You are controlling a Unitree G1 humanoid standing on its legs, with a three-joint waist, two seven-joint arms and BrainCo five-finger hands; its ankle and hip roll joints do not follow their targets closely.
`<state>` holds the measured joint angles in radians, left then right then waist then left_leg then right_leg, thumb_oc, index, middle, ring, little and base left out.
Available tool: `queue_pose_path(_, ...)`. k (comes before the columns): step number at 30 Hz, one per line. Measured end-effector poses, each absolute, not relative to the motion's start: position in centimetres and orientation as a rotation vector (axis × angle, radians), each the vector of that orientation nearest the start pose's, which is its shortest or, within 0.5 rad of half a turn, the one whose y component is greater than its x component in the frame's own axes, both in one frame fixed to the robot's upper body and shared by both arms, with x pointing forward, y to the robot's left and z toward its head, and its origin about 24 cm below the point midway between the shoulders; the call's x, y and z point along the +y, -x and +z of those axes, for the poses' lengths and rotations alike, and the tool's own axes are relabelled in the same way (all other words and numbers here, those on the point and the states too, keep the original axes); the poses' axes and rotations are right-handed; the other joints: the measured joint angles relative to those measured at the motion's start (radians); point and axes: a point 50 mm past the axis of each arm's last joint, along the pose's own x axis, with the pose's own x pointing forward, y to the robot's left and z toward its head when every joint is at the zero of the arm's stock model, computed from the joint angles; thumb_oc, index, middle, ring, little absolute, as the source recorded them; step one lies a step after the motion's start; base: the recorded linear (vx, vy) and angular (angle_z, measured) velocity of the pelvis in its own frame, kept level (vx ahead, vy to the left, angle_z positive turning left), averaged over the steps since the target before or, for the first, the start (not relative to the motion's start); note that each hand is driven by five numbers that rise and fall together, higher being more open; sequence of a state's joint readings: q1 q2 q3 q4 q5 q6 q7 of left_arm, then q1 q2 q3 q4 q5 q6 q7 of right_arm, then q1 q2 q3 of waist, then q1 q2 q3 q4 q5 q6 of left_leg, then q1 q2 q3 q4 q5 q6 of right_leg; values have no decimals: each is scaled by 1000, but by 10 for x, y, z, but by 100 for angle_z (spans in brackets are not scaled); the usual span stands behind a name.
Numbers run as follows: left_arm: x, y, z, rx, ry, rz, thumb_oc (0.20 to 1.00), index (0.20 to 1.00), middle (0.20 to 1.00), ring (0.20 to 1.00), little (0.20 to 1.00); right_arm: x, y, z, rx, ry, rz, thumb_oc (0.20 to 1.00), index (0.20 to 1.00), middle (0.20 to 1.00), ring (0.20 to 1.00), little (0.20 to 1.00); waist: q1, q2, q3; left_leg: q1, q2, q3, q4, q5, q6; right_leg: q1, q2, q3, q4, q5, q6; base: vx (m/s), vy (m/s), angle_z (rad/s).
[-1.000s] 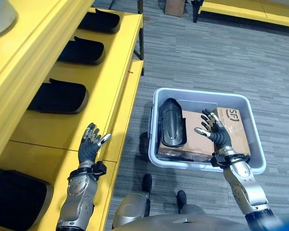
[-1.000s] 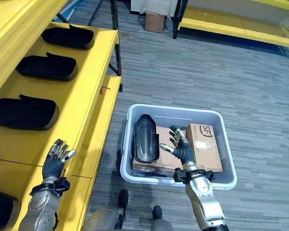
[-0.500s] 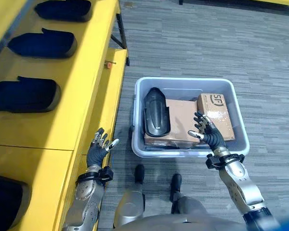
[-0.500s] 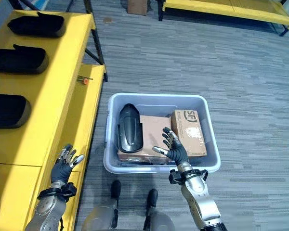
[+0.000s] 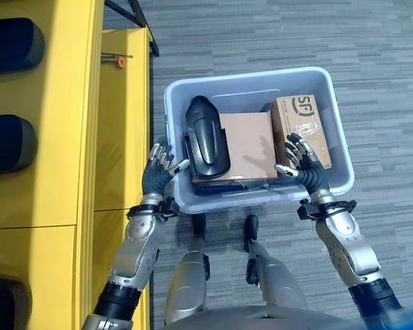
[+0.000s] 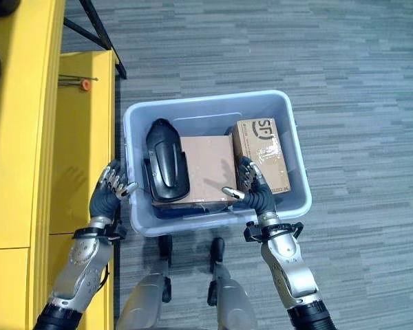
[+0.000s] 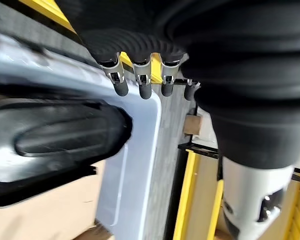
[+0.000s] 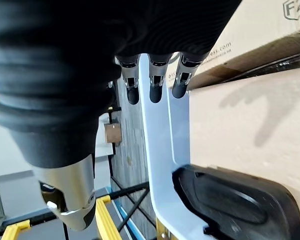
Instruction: Move parts from the plastic box to the shelf.
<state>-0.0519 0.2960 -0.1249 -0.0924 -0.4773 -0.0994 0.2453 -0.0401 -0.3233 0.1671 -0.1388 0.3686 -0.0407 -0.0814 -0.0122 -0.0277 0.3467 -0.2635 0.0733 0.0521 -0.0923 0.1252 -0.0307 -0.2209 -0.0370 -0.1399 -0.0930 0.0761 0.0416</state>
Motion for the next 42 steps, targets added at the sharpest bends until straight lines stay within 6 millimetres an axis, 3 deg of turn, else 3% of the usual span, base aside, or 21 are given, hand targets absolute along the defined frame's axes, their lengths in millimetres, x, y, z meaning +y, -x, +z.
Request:
queue_pose_path(4, 176, -271, 108, -267, 242, 104, 1000, 1000, 1000, 1000, 1000, -163, -255, 84, -159, -70, 108, 1000, 1000, 1000, 1000, 1000, -14, -13, 11, -33, 3, 35, 0, -1, -1, -52, 2, 34, 1, 12, 0, 7, -20, -25)
queue_pose_path(15, 179, -283, 116, -306, 204, 212, 1000, 1000, 1000, 1000, 1000, -163, -257, 88, -182, -76, 78, 1000, 1000, 1000, 1000, 1000, -39, -19, 34, -70, 4, 40, 0, 1, 0, -98, 4, 52, 1, 25, -4, -6, 0, -5)
queue_pose_path(27, 187, -310, 110, -262, 96, 334, 1000, 1000, 1000, 1000, 1000, -153, -256, 87, -186, -90, 95, 1000, 1000, 1000, 1000, 1000, -84, -44, 49, -88, 12, 64, 0, 1, 0, -130, 11, 80, 1, 34, -3, -23, 3, -7)
queue_pose_path(42, 197, -332, 81, -102, -27, 433, 1000, 1000, 1000, 1000, 1000, -145, -259, 94, -225, -103, 105, 1000, 1000, 1000, 1000, 1000, -139, -66, 61, -127, 23, 108, 0, 3, -2, -191, 23, 125, 1, 56, -5, -8, -5, -8)
